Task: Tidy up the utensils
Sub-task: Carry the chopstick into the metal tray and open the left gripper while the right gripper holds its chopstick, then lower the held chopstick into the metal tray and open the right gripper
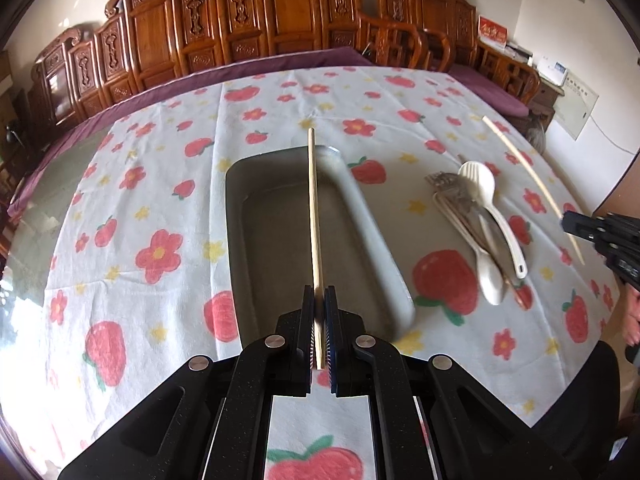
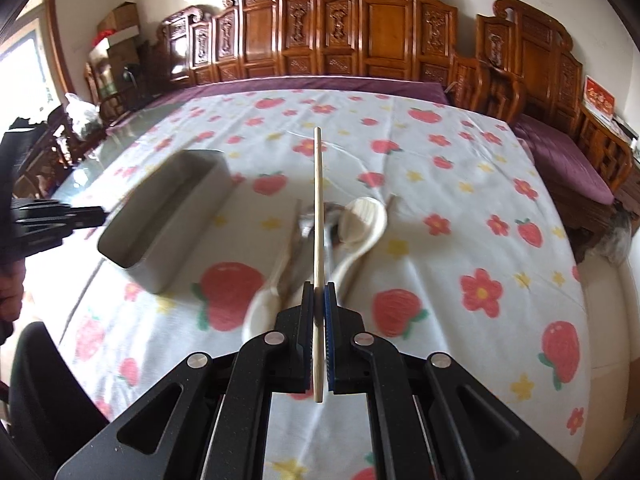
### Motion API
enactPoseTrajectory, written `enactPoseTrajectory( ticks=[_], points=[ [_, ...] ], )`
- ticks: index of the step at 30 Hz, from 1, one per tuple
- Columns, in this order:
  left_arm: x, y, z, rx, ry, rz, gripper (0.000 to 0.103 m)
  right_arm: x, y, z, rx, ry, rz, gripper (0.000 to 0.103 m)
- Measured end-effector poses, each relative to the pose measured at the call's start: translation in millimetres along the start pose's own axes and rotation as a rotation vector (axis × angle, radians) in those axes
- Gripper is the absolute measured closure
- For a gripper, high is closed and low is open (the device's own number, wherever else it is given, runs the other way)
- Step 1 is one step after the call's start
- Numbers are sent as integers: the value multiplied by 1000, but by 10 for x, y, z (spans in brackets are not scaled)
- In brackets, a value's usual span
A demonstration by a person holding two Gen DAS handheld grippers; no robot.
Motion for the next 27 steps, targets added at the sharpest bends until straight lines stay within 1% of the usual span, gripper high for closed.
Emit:
enactPoseTrajectory(
  ticks=[4, 7, 13, 17, 18, 22, 24, 27],
  points=[
    [50, -185, -8, 47, -13, -1, 99, 162, 29, 42, -7, 17, 30, 97],
    [65, -271, -13, 67, -11, -5, 99, 239, 36, 71, -10, 27, 44, 97],
    [54, -375, -15, 84, -7, -14, 99, 404, 17, 123, -6, 47, 67, 97],
    [59, -374, -11, 81, 9, -17, 98, 547, -20, 150, -3, 58, 87, 97],
    [64, -357, -9, 76, 14, -20, 96, 581, -32, 157, -3, 61, 91, 97],
    [120, -185, 10, 30, 42, -35, 79, 781, -77, 201, 1, 72, 121, 97],
    [168, -100, 16, 9, 57, -38, 77, 921, -105, 236, 2, 77, 140, 97],
    [307, 58, 21, -20, 89, -12, 75, 1122, -168, 290, 7, 91, 162, 97]
  ],
)
Point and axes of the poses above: each gripper's, at about its wrist camera, not at the fingertips, and y roughly against the way its jaws point, x to its left, z to its top, the point moved 8 cm from there along -y, roughly the way its jaws point, and after that the axes turned 1 degree about -y, right-handed, at the moved point
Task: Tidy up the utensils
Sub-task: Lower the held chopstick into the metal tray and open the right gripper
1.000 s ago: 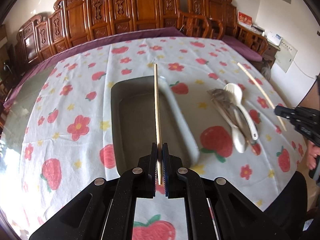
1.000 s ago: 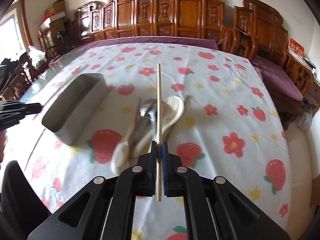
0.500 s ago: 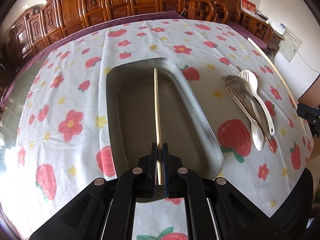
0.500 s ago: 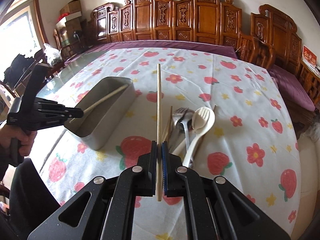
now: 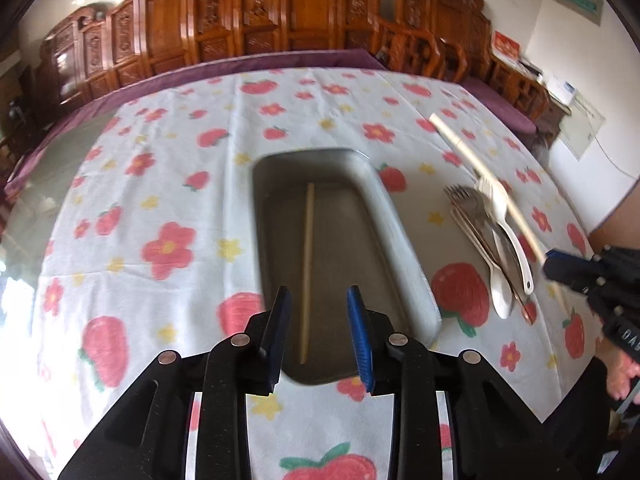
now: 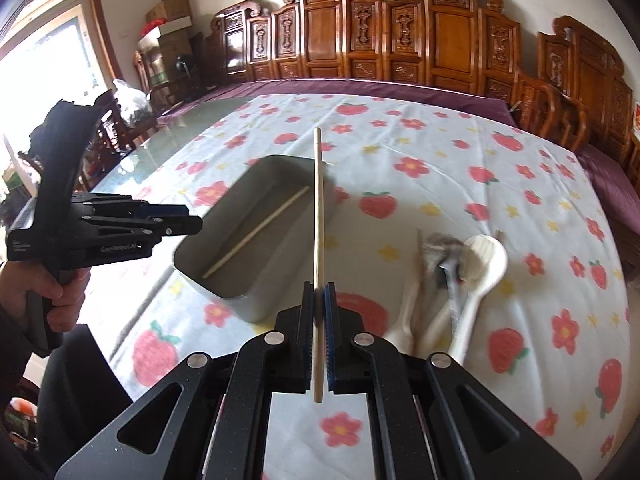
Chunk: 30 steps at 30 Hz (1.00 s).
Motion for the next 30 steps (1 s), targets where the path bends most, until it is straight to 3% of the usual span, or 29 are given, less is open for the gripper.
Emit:
enactPoseTrajectory(
  ticks=[2, 3, 4, 15, 22, 30],
  points=[
    [123, 146, 13, -34, 34, 12, 65, 121, -77, 50, 5, 7, 11, 97],
    [192, 242, 25, -63, 50, 20, 47, 167, -112, 69, 9, 9, 14, 97],
    [231, 310, 42, -83, 56, 27, 41, 224, -164, 95, 15, 9, 19, 97],
    [611, 883, 183, -218, 60, 123, 28, 603, -765, 345, 85, -28, 29, 97],
    [681, 1108, 200, -267, 55, 126, 22, 649, -1083, 337, 142, -45, -5, 97],
    [771, 1184, 157, -289, 78, 136, 21, 671, -1357, 263, 198, -75, -3, 97]
  ],
)
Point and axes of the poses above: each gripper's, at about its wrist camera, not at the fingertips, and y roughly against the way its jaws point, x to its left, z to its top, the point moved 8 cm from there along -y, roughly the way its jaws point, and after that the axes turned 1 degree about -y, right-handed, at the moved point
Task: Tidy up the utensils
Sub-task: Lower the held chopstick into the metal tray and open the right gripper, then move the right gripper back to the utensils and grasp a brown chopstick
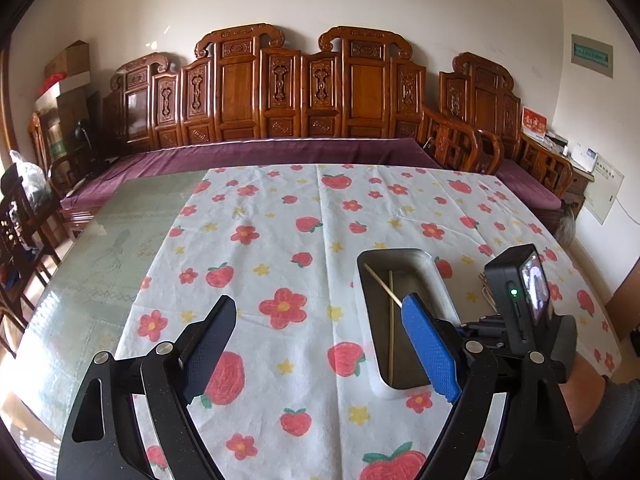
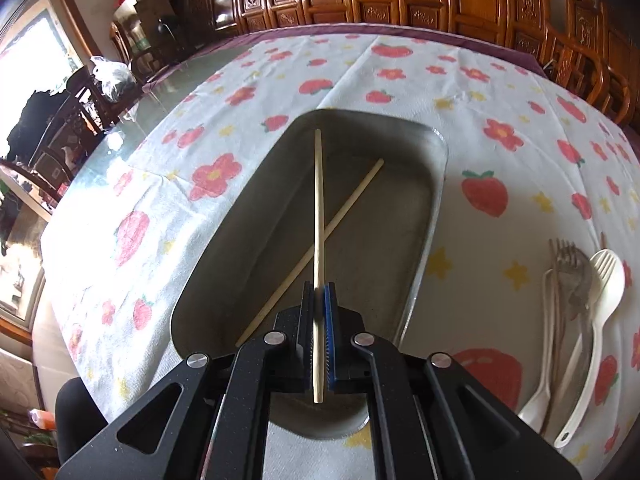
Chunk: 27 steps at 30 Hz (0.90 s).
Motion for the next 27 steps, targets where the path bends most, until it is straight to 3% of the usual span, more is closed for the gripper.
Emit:
enactPoseTrajectory(
  ticks=[12, 23, 26, 27],
  points=[
    [-32, 128, -40, -4, 15, -15, 21, 98, 163, 28, -45, 86, 8, 96],
    [-566, 167, -44, -1, -16, -78, 21, -408, 1086, -340, -154, 109, -43, 96],
    [-778, 186, -24, -8, -42, -96, 21, -671, 1308, -432, -178, 93, -77, 85],
    [-825, 191, -20, -10, -46, -101, 21, -778, 1400, -466, -196, 92, -93, 77]
  ],
)
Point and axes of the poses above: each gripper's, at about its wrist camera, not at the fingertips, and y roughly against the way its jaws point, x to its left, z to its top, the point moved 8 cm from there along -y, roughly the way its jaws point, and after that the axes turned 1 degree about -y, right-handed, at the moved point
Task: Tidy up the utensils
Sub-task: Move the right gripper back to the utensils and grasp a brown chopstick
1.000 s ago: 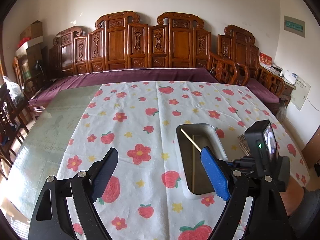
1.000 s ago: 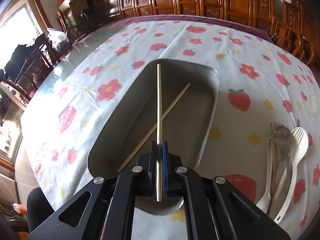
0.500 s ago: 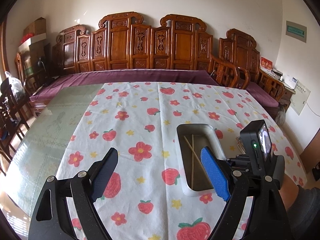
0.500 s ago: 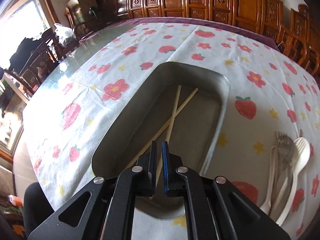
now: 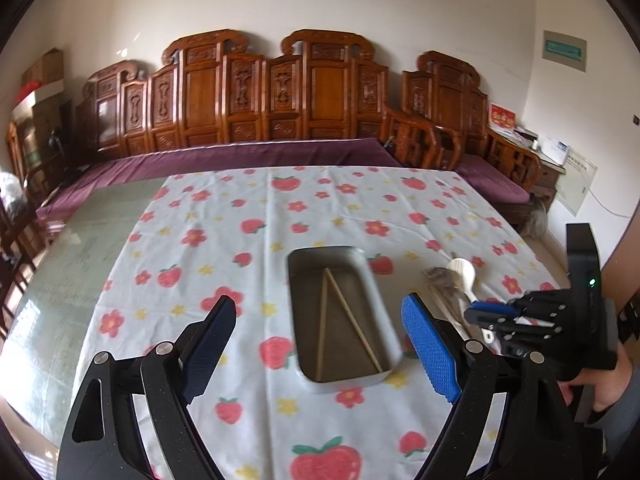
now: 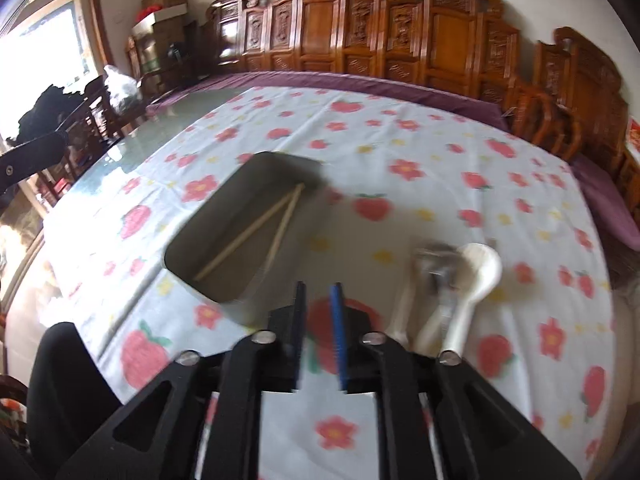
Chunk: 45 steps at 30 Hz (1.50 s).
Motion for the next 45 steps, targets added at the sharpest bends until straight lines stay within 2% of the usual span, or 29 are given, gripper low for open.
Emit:
enactPoseTrajectory(
  ticks=[1, 6, 12, 15, 19, 25, 29, 34, 39, 45],
  points=[
    [-77, -17, 9, 0, -5, -7, 21, -73, 50, -22, -16, 0, -9, 73],
    [-382, -136, -44, 19, -35, -30, 21, -524, 145, -231, -42, -82, -24, 71],
    [-654, -356, -206, 65, -51, -48, 21, -719, -169, -562, 14, -148, 4, 71],
    [-742, -453, -321, 92, -64, -48, 21, -716, -339, -668, 37, -166, 20, 81],
    [-848, -549, -513, 130, -75, -53, 21, -666, -455, -782, 59, -102, -34, 83],
    [-953, -612, -697, 164, -79, -65, 21, -656, -562, -929, 105, -122, -11, 87],
    [-993, -624, -759, 175, -83, -64, 21, -694, -633, -1020, 131, -119, -38, 92],
    [-1040, -688, -829, 196, -85, -61, 21, -678, -621, -1010, 118, -81, -65, 97],
    [-1139, -800, -888, 218, -103, -61, 21, -697, -579, -1018, 110, -86, -54, 97],
    [-1313, -1008, -903, 235, -124, -68, 21, -801, -384, -886, 19, -128, -54, 97]
  ],
)
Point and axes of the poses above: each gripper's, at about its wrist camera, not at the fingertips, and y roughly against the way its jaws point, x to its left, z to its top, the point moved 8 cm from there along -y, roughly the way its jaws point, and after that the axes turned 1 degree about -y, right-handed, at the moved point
